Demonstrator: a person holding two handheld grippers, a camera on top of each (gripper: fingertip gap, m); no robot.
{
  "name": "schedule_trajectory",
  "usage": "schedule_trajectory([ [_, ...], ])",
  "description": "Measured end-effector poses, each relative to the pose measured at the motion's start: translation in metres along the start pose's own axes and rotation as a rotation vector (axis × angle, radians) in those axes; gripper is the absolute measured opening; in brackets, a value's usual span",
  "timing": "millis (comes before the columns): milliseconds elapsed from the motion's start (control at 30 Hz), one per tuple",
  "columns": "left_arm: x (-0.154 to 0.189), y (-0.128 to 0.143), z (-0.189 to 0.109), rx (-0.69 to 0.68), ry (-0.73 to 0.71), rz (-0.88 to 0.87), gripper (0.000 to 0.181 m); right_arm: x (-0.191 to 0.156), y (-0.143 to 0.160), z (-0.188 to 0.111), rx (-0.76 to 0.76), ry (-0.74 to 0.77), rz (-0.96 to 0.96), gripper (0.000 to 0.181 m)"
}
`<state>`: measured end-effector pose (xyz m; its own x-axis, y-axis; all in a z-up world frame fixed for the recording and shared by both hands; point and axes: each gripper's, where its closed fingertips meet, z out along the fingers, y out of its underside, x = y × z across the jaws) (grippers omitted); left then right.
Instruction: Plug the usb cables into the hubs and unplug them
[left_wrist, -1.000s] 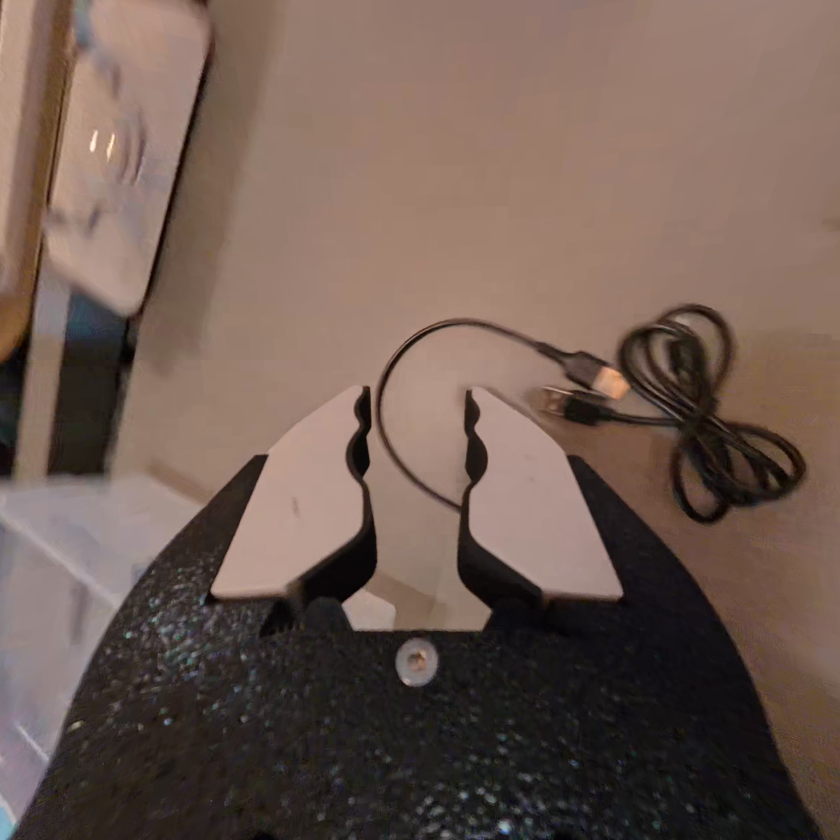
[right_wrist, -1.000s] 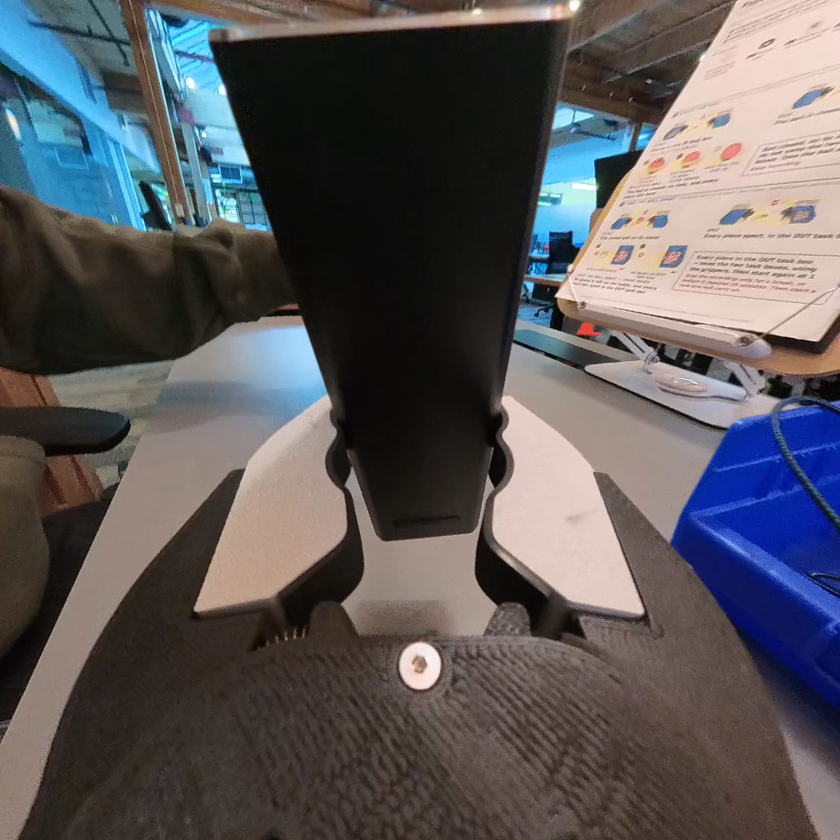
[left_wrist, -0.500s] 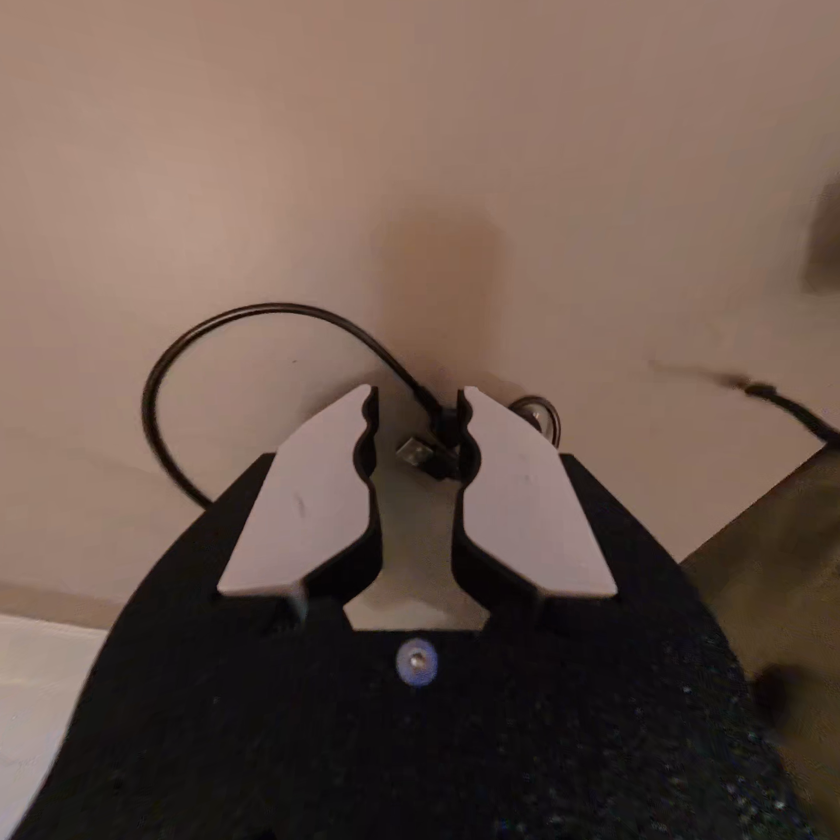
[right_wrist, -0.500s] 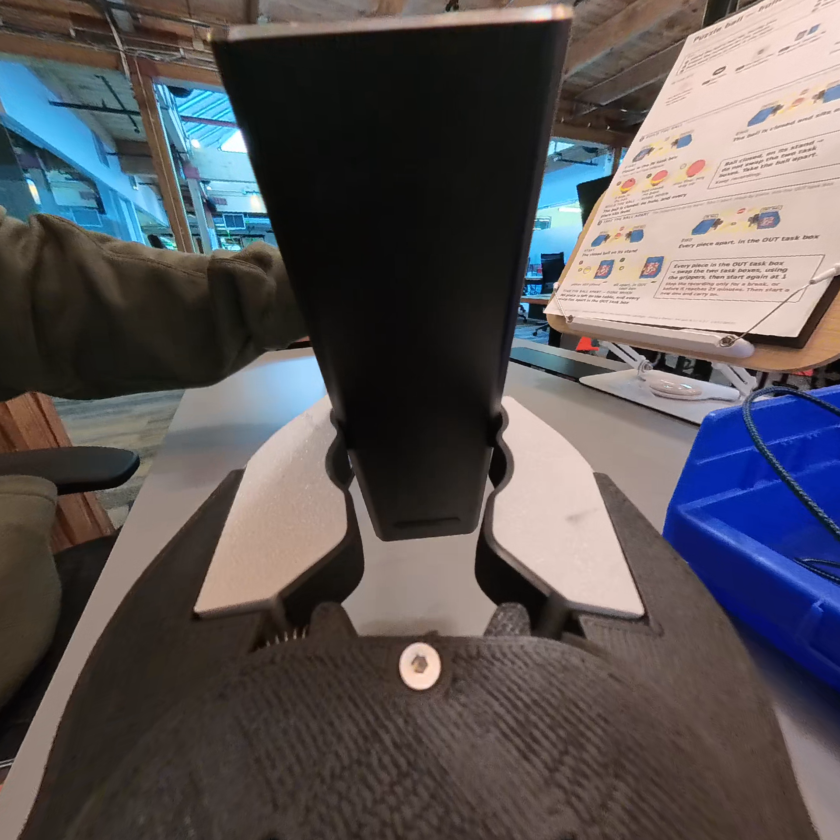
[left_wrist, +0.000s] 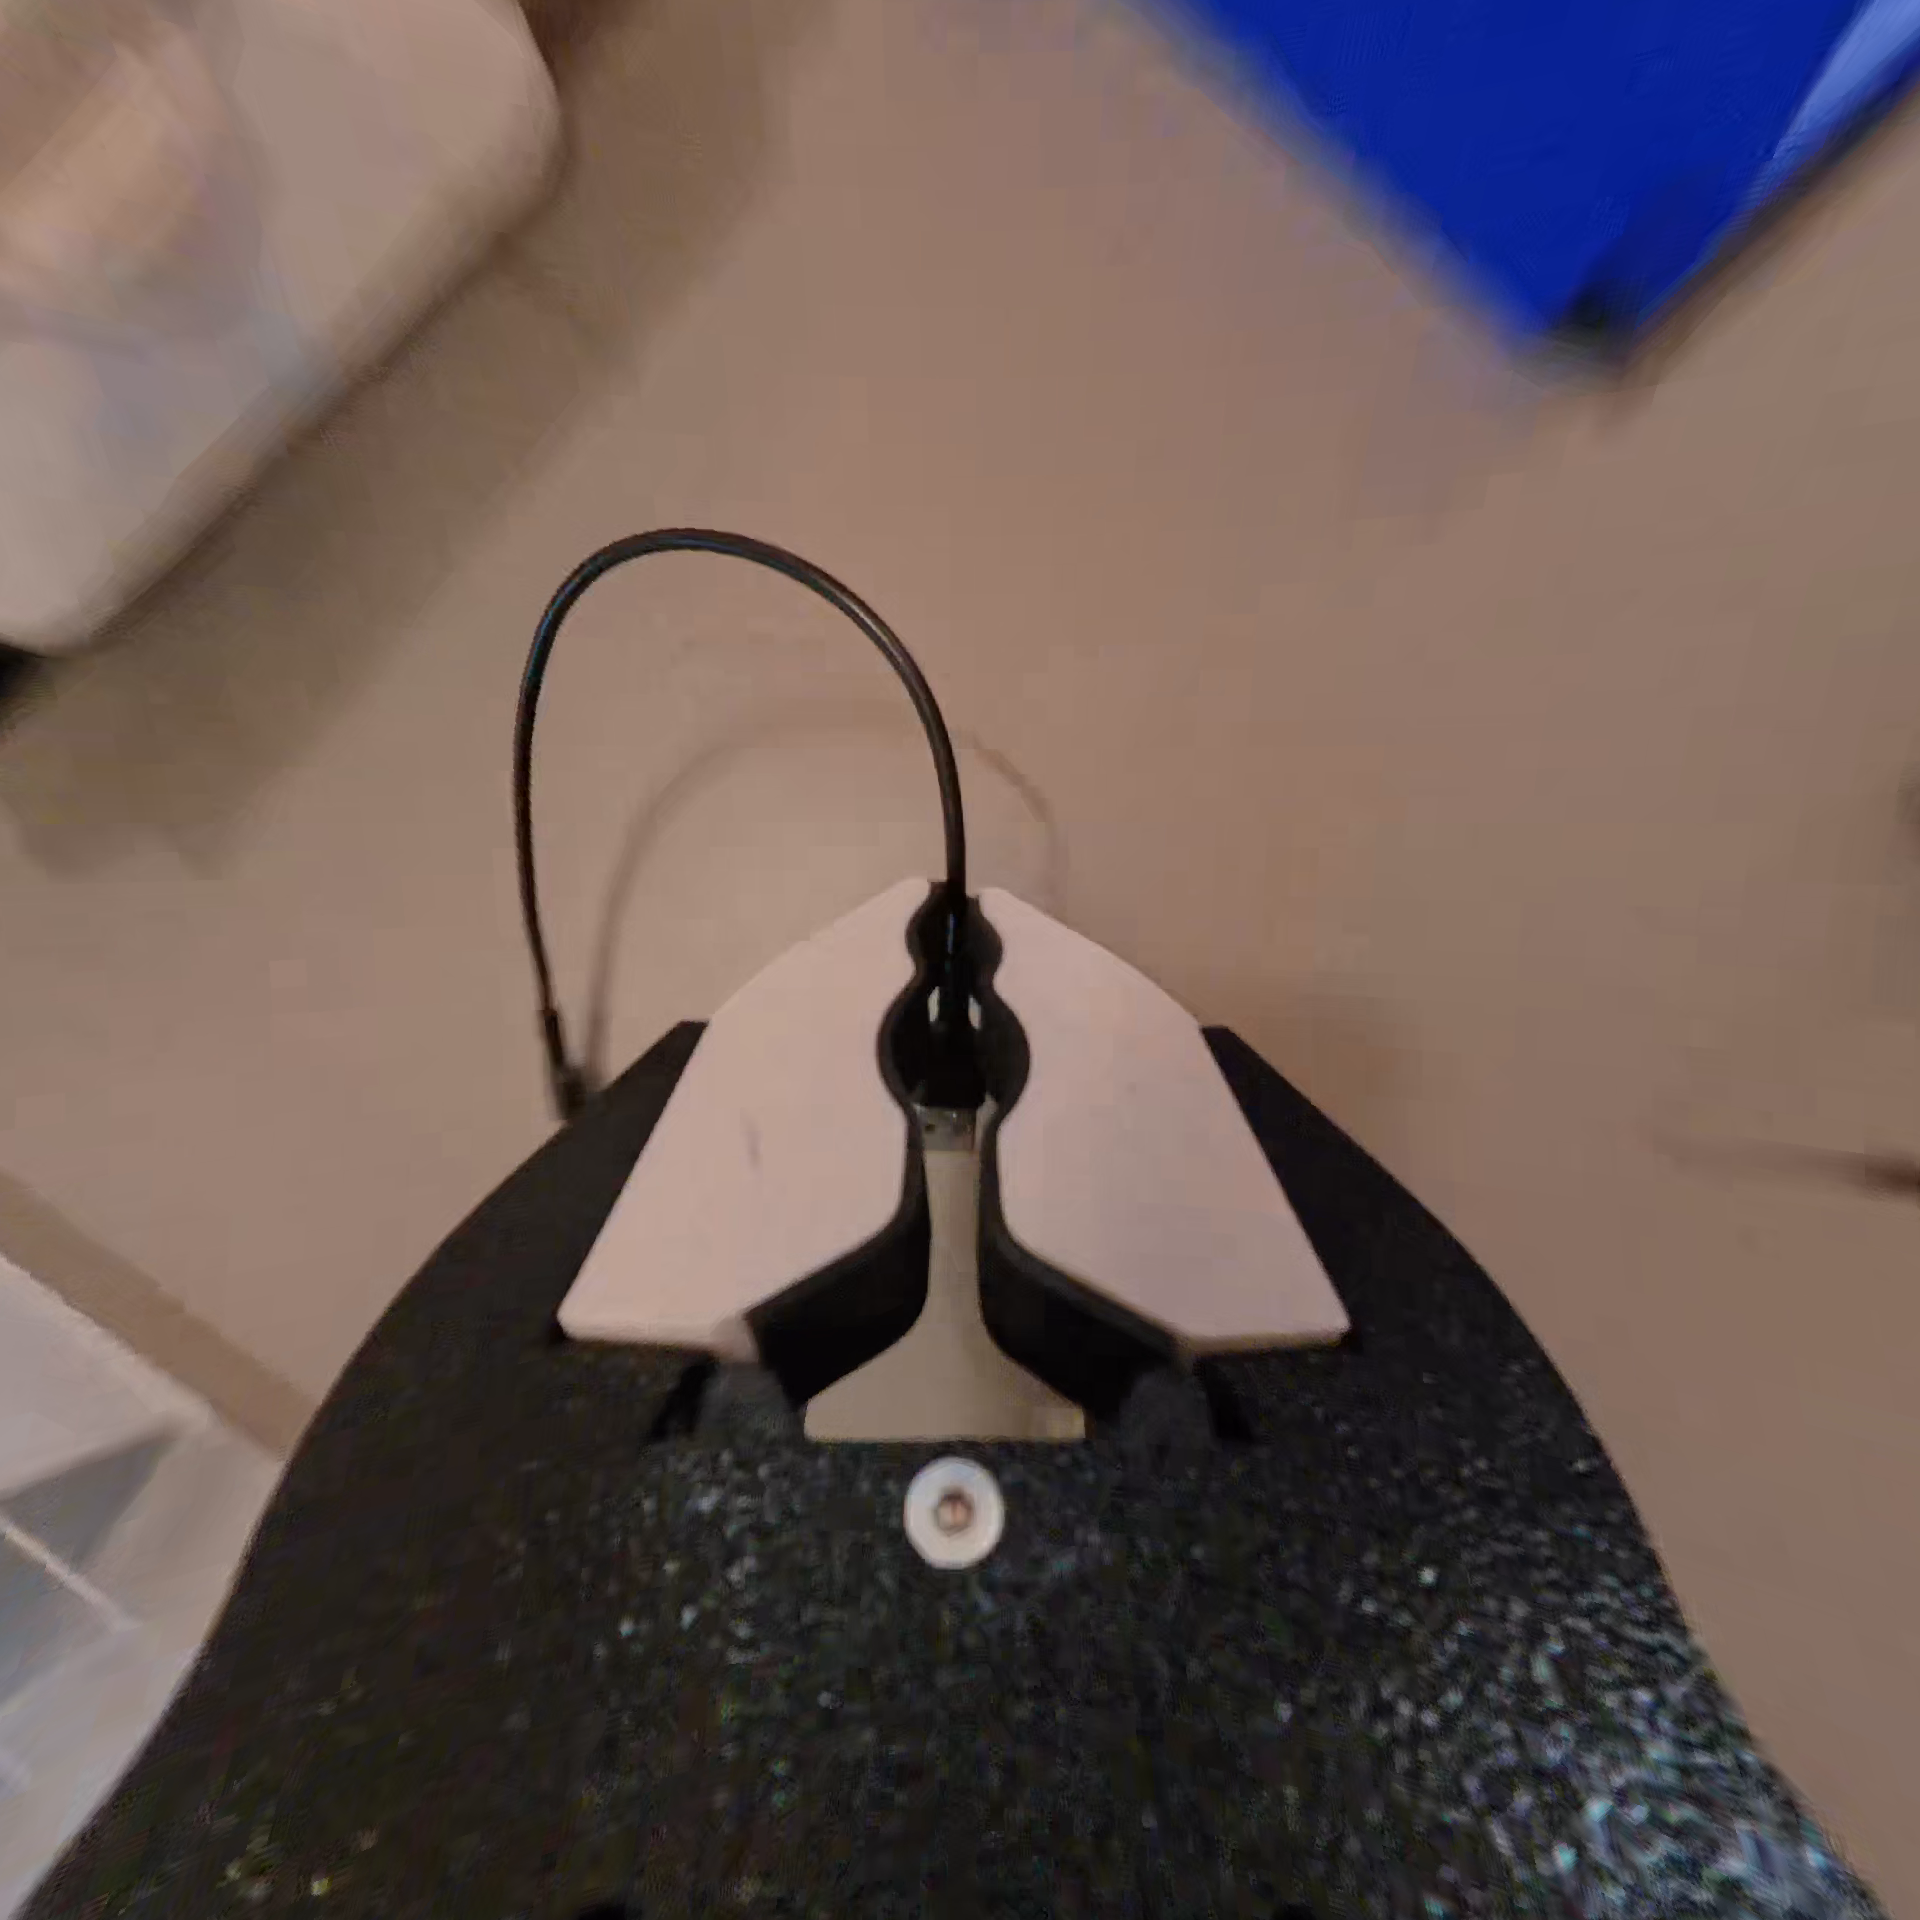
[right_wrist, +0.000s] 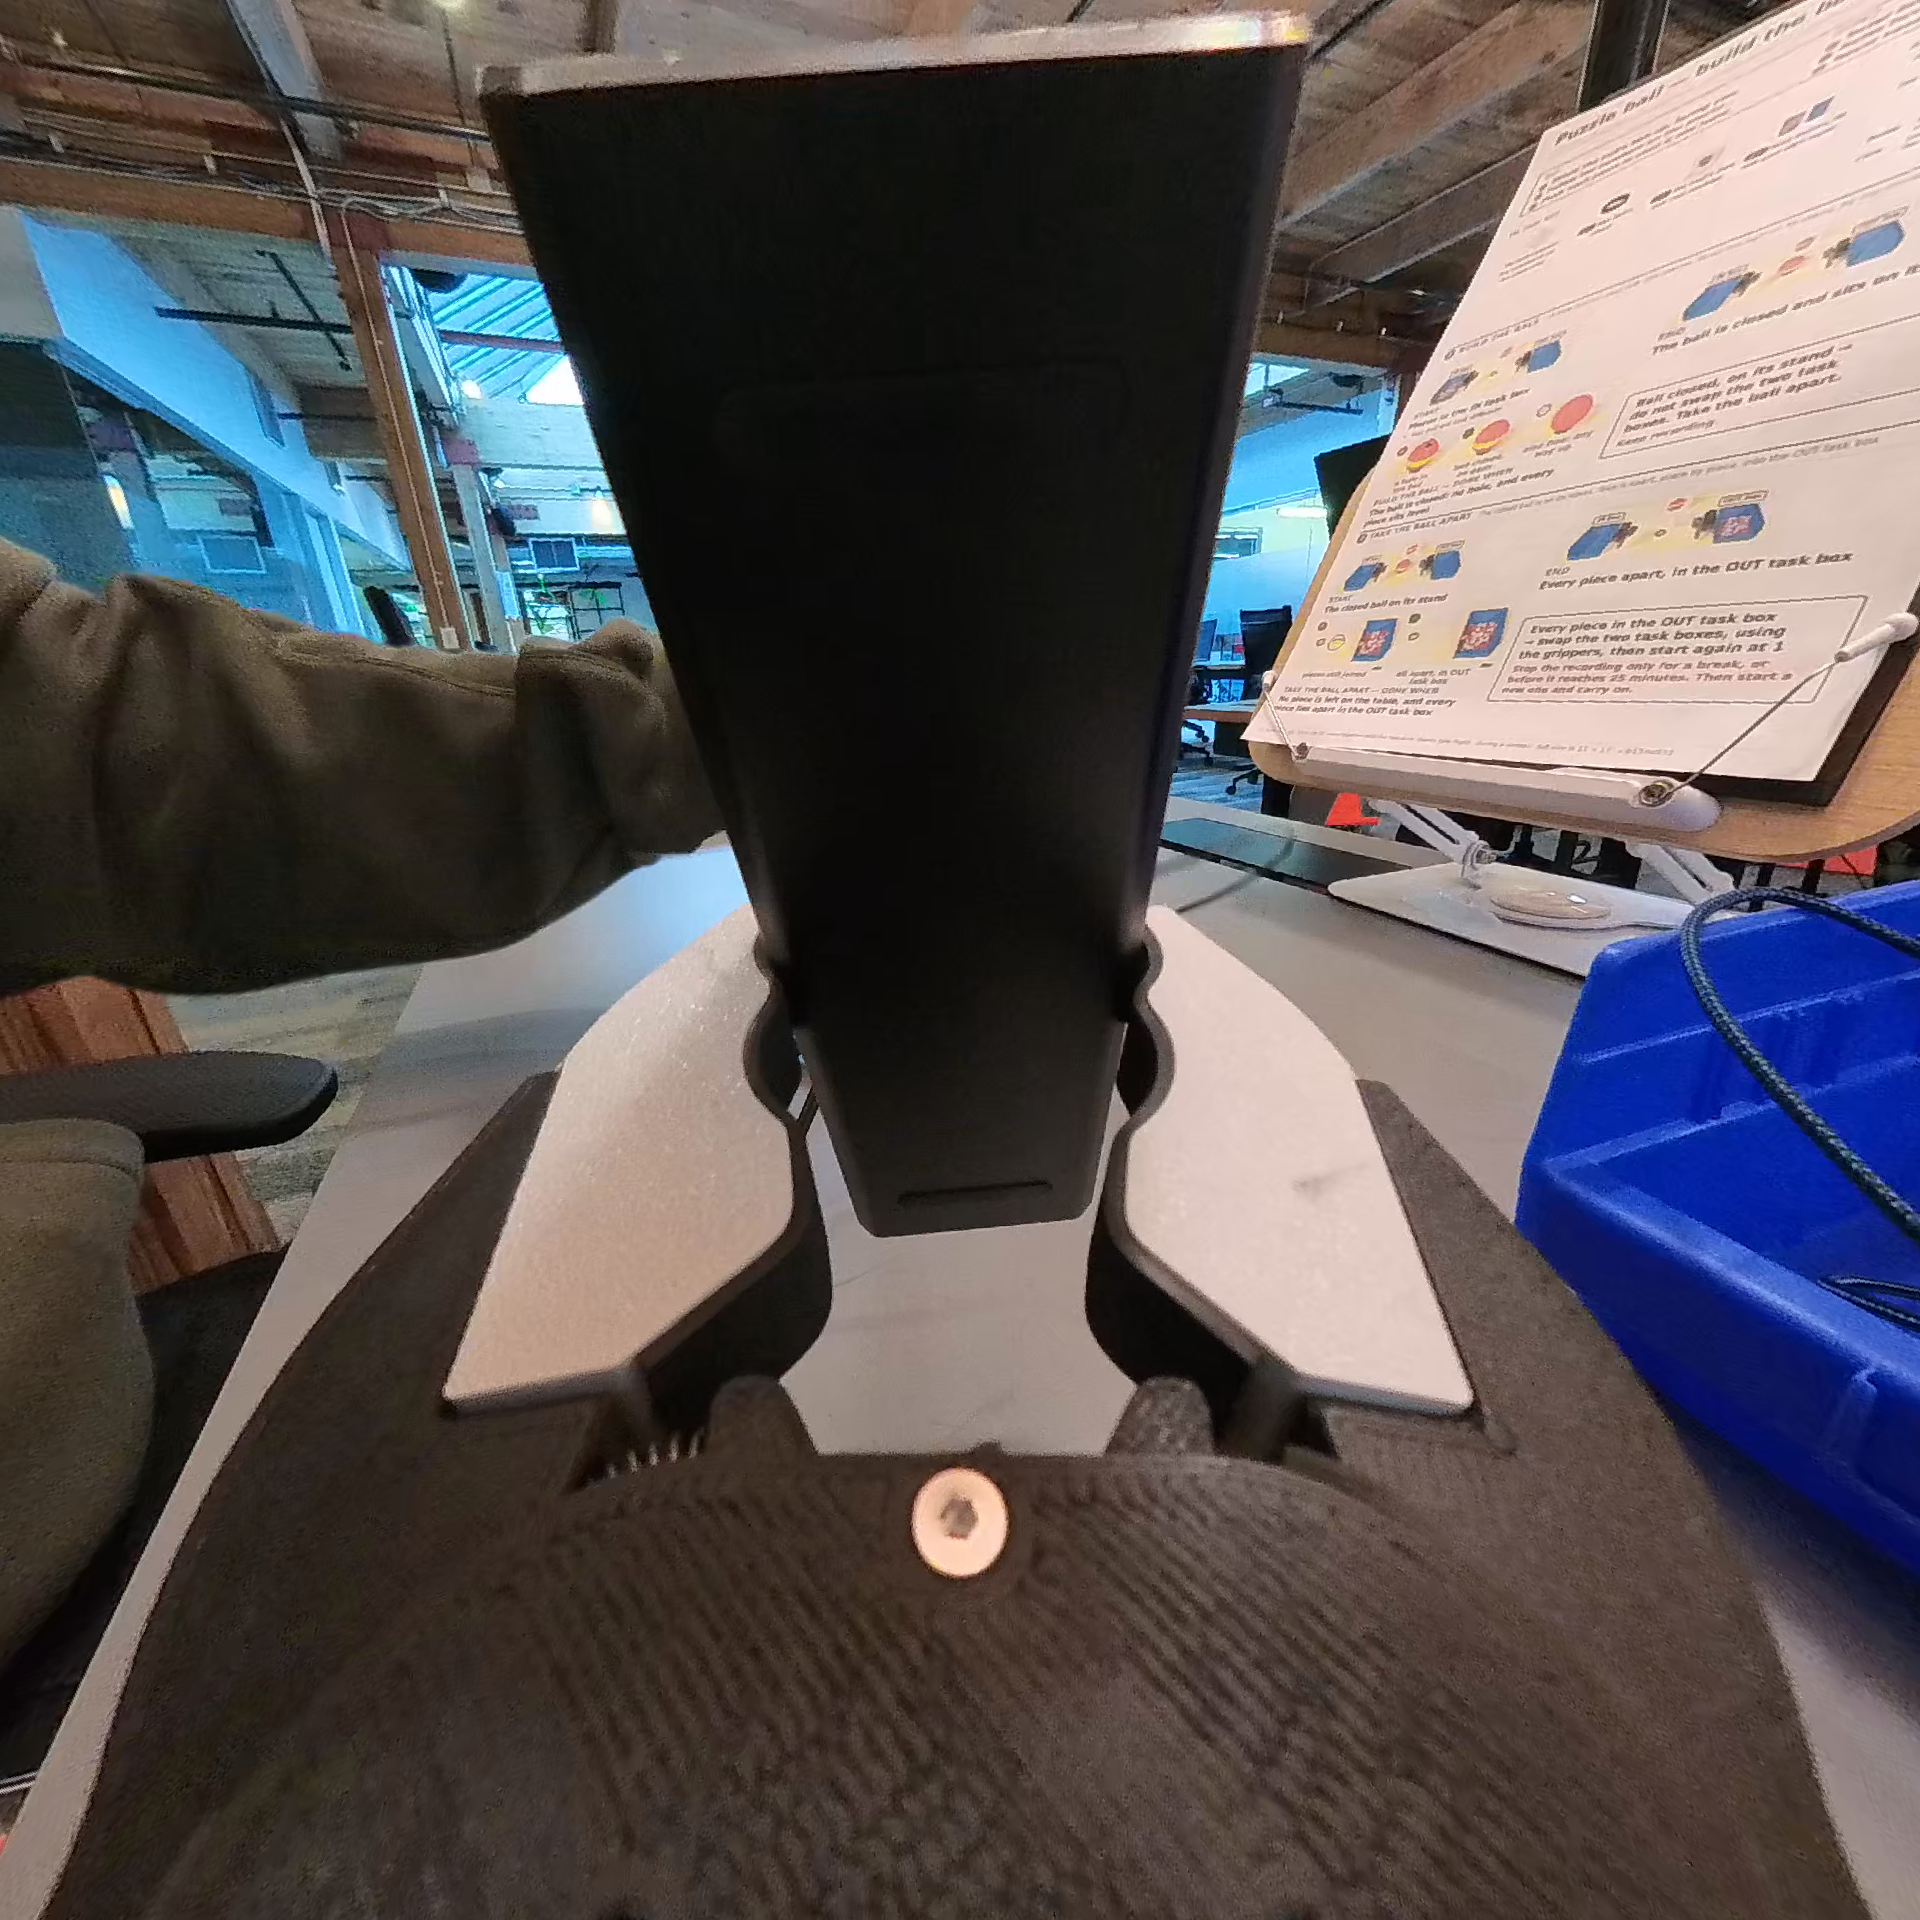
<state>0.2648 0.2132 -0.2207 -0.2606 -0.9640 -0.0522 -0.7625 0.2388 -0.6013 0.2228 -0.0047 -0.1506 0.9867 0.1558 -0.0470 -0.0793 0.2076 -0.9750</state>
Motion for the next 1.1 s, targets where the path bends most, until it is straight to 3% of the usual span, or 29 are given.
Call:
schedule_trajectory([
  [33, -0.004, -0.022, -0.014, 0.175, -0.003, -0.024, 0.001, 0.000, 0.000, 0.000, -0.001, 0.000, 0.000, 0.060],
  [67, -0.005, -0.040, -0.030, 0.350, 0.013, -0.059, 0.002, 0.000, 0.000, 0.000, -0.002, -0.001, -0.001, 0.060],
  [133, -0.003, -0.048, -0.054, 0.589, 0.074, -0.149, 0.002, -0.001, 0.001, 0.001, -0.007, -0.003, -0.004, 0.060],
  [200, -0.002, -0.025, -0.058, 0.644, 0.121, -0.239, 0.002, -0.001, 0.002, 0.001, -0.014, -0.006, -0.007, 0.060],
  [300, -0.004, 0.026, -0.053, 0.613, 0.103, -0.324, 0.002, -0.003, 0.003, 0.002, -0.023, -0.013, -0.013, 0.060],
  [400, -0.005, 0.079, -0.045, 0.459, 0.042, -0.436, 0.003, -0.003, 0.004, 0.003, -0.029, -0.014, -0.016, 0.060],
  [533, 0.001, 0.122, -0.049, 0.328, 0.006, -0.513, 0.004, -0.004, 0.005, 0.004, -0.037, -0.019, -0.019, 0.060],
  [600, 0.009, 0.141, -0.050, 0.222, 0.017, -0.510, 0.018, -0.005, 0.006, 0.004, -0.043, -0.019, -0.022, 0.060],
  [700, 0.025, 0.155, -0.058, 0.091, 0.047, -0.355, 0.024, -0.006, 0.007, 0.005, -0.052, -0.023, -0.031, 0.060],
  [833, 0.024, 0.130, -0.070, 0.097, -0.003, 0.154, 0.032, -0.008, 0.009, 0.007, -0.070, -0.033, -0.041, 0.060],
  [900, 0.024, 0.125, -0.063, 0.054, 0.061, 0.361, 0.033, -0.009, 0.010, 0.008, -0.078, -0.038, -0.044, 0.060],
  [1000, 0.009, 0.127, -0.043, -0.043, 0.141, 0.490, 0.034, -0.010, 0.011, 0.009, -0.084, -0.042, -0.046, 0.060],
  [1100, 0.005, 0.132, -0.028, -0.079, 0.239, 0.569, 0.021, -0.011, 0.012, 0.009, -0.088, -0.043, -0.054, 0.060],
])
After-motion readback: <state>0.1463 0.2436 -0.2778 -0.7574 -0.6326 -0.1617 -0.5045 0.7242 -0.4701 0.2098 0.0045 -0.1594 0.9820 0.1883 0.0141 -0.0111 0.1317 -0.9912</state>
